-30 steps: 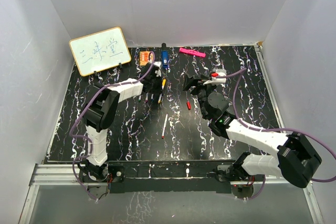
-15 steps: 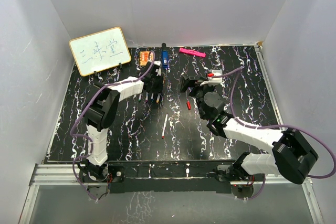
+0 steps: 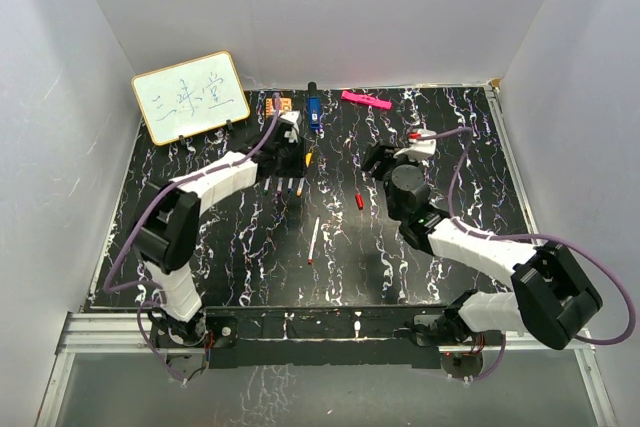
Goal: Insert the pens into the pen caps
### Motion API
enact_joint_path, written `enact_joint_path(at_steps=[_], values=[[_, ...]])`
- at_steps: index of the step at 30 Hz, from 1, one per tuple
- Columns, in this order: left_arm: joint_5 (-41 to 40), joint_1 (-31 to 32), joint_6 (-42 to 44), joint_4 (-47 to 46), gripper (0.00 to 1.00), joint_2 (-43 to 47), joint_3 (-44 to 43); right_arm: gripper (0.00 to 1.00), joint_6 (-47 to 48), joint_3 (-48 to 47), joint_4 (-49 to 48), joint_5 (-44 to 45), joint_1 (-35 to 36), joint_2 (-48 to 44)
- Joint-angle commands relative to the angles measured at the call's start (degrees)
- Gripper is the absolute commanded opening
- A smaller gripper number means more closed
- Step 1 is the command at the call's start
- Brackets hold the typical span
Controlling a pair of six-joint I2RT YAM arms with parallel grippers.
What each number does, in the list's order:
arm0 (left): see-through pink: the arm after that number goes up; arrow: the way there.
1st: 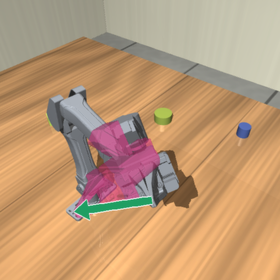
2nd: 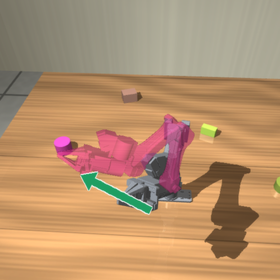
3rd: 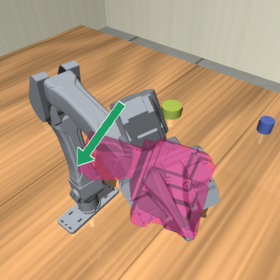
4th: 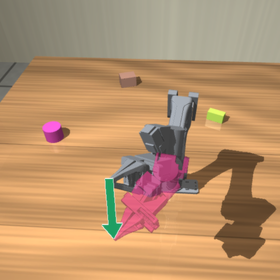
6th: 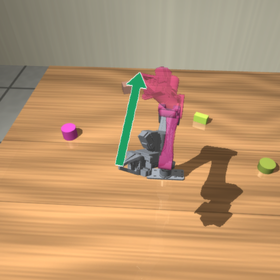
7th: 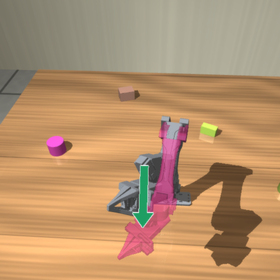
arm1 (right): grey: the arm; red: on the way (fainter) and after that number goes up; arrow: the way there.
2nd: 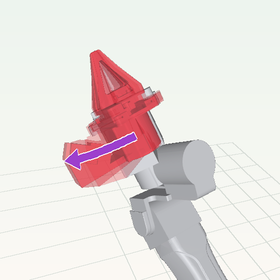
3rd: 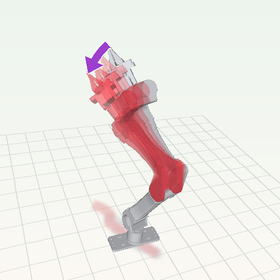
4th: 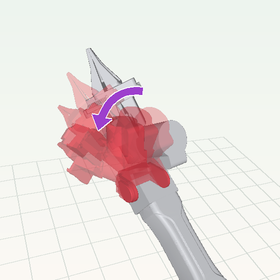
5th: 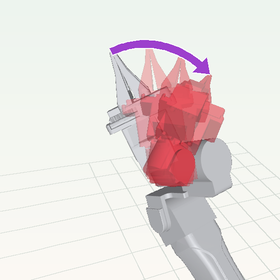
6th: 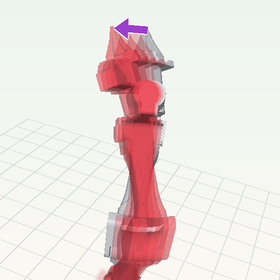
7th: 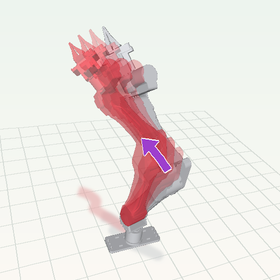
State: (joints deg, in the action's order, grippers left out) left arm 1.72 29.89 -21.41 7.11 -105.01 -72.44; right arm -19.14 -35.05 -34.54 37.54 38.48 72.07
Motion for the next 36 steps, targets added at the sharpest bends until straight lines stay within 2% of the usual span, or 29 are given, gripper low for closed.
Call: enact_joint_path(at_steps=[1, 9, 15, 30, 36], values=[[0.9, 3.6, 1.3, 5.2, 0.34, 7.0, 5.3, 0.56, -9.4, -1.8, 5.7, -6.5, -6.1, 0.7], [-0.5, 11.7, 0.4, 14.5, 0.41, 9.8, 9.7, 0.51, -8.8, -5.1, 14.8, -4.2, -7.3, 4.3], [-2.4, 14.8, -1.4, 16.4, 0.43, 9.4, 9.9, 0.51, -10.5, -3.7, 14.5, -6.0, -7.3, 3.5], [-7.1, 20.2, -2.6, 21.3, 0.42, 0.5, 6.4, 0.51, -11.0, -1.7, 12.9, -7.1, -7.3, 1.3], [-13.6, 20.2, -2.6, 26.8, 0.39, -2.5, 5.7, 0.51, -11.4, -1.6, 12.2, -7.7, -7.3, 1.5]])
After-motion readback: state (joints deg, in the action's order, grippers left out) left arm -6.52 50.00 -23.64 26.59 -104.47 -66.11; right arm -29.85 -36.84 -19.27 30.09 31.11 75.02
